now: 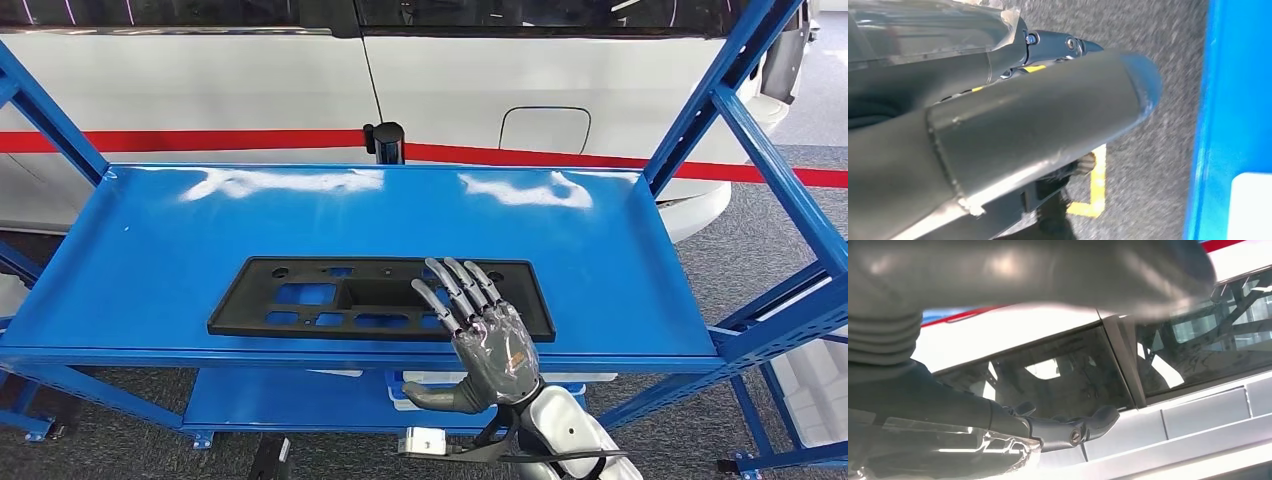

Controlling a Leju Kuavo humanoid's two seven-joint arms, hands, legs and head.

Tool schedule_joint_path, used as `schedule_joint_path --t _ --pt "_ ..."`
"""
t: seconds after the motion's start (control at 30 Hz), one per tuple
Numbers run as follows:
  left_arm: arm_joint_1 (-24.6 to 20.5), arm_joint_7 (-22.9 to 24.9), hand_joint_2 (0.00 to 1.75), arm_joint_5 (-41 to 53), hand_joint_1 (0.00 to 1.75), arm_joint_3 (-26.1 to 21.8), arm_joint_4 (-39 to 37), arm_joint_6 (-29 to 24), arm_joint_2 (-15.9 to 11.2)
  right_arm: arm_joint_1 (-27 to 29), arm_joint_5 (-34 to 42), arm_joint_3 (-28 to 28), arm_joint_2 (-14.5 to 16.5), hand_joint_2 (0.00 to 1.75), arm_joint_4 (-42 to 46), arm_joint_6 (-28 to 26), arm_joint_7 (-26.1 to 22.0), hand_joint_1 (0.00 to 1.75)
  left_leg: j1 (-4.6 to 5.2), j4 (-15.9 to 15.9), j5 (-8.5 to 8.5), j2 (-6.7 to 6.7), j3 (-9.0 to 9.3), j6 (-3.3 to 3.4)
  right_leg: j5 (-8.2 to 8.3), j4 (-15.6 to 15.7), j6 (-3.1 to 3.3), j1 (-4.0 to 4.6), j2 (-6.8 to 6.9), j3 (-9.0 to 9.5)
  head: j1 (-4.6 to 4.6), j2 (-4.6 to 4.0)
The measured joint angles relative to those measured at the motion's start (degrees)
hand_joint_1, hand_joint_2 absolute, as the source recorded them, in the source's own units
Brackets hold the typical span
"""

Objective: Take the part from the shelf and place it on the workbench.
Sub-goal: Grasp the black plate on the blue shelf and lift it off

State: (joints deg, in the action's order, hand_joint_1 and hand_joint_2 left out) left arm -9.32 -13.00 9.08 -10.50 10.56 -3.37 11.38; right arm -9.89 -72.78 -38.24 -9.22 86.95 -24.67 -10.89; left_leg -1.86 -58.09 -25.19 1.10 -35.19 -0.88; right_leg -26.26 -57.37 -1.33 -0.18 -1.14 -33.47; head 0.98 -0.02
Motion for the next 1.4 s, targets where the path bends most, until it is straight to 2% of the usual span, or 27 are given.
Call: schedule_joint_path --t 0.13,0.5,0.73,1.13,1.4 --pt "0.4 -1.6 0.00 0.3 0.00 0.4 0.0 -0.8 0.4 -0.6 1.1 -0.4 0.3 1.75 -1.4 -0.1 0.6 0.00 0.00 0.0 0.00 0.01 0.00 0.00 0.00 0.0 0.00 0.00 0.00 0.01 0.01 0.00" --pt "0.5 -0.9 0.00 1.3 0.00 1.4 0.0 -0.4 0.5 -2.7 1.9 -0.8 1.5 1.75 -7.5 -1.4 1.5 0.00 0.00 0.0 0.00 0.01 0.02 0.00 0.00 0.0 0.00 0.00 0.00 0.02 0.00 0.00" --pt "-0.4 2.4 0.00 1.3 0.00 1.4 0.0 1.5 0.5 -5.4 1.9 -1.6 4.1 1.75 -12.9 -1.4 1.6 0.00 -0.01 0.0 0.01 0.01 0.02 0.00 0.00 0.0 0.00 0.01 0.00 0.02 0.01 0.00" --pt "-0.7 2.7 0.00 1.3 0.00 1.5 0.0 1.5 0.5 -9.0 0.7 -2.8 8.2 1.75 -20.8 -2.5 2.6 0.00 -0.01 0.0 0.01 -0.02 0.04 0.00 0.00 0.0 0.00 0.01 -0.01 0.01 0.00 0.00" --pt "-0.7 2.7 0.00 1.4 0.00 1.5 0.0 1.5 0.5 -9.9 0.6 -2.9 9.5 1.75 -23.0 -2.7 2.7 0.00 -0.01 0.0 0.01 -0.02 0.06 0.00 0.00 0.0 0.00 0.01 -0.01 0.04 0.00 0.00"
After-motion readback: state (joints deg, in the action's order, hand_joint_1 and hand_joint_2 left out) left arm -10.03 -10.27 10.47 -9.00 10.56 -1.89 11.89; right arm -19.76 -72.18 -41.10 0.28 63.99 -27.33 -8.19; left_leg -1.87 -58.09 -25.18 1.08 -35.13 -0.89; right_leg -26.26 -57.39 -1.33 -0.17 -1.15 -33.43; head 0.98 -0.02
